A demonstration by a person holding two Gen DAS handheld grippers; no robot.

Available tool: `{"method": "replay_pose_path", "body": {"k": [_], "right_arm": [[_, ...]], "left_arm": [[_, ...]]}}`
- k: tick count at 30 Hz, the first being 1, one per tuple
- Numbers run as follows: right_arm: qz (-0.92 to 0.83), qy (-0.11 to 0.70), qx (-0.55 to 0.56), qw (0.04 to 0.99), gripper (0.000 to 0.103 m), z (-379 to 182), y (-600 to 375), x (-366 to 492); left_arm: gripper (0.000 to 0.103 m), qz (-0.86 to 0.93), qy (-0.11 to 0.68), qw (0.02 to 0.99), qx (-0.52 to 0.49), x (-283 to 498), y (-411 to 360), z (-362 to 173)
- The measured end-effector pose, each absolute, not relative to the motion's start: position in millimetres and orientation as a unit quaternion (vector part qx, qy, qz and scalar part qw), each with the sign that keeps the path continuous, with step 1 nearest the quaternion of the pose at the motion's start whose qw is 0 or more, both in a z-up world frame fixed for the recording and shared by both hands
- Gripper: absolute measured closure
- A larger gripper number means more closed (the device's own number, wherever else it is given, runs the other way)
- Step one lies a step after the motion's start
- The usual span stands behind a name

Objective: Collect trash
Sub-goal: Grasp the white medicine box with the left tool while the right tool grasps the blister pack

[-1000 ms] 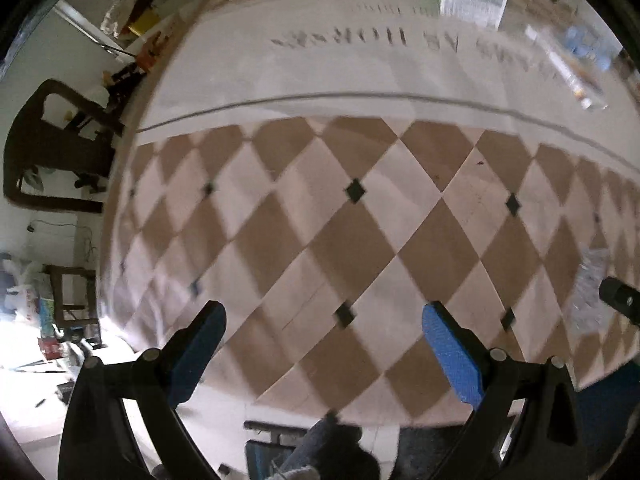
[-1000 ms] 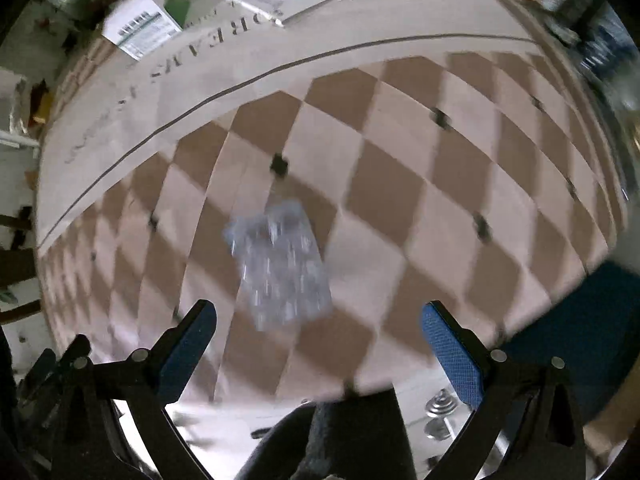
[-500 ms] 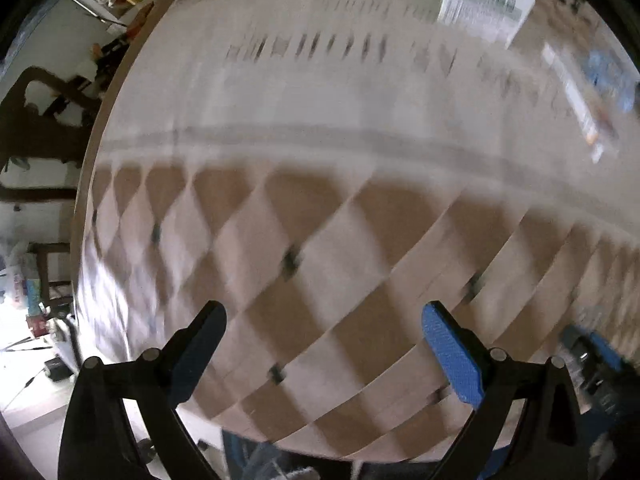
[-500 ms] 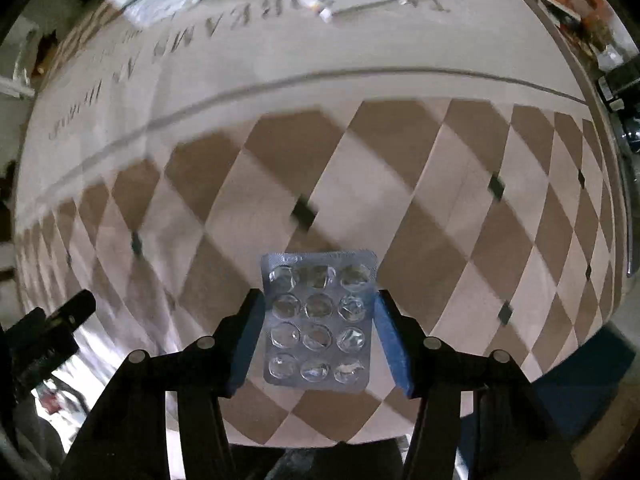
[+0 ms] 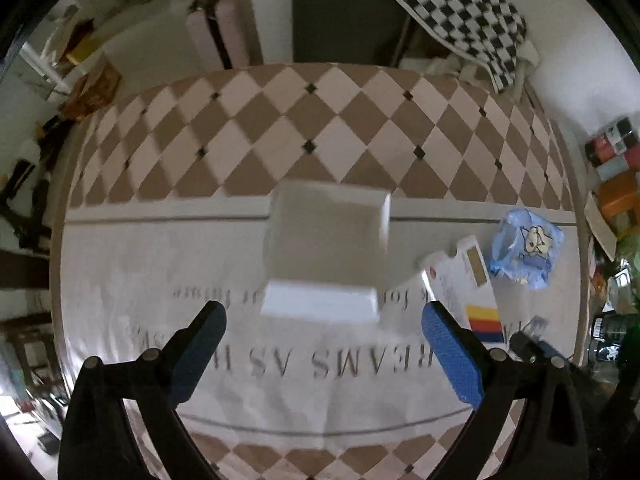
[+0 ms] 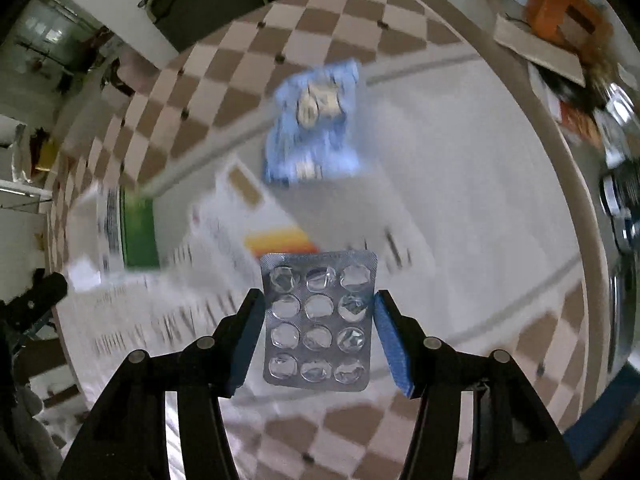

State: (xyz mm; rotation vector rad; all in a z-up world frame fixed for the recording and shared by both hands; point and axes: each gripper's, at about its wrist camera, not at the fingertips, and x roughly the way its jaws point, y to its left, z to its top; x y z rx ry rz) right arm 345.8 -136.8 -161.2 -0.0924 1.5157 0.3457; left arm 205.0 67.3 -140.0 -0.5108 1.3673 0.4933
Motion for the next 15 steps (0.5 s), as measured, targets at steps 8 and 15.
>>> {"method": "replay_pose_path", "body": {"k": [8, 15], "right_arm": [[0.156, 0.697, -0.038, 0.699, 0.045, -179.5, -115.6, 376.1], [0.171, 0.699, -0.041, 0.693, 0.045, -190.4, -102.3, 368.5]], "left_arm": [[0.003, 0.216, 0.662, 0.69, -0.199, 245.9, 75.6, -171.7], [0.003, 0.226, 0.638, 0.708, -0.201, 238.7, 88.2, -144.6]]}}
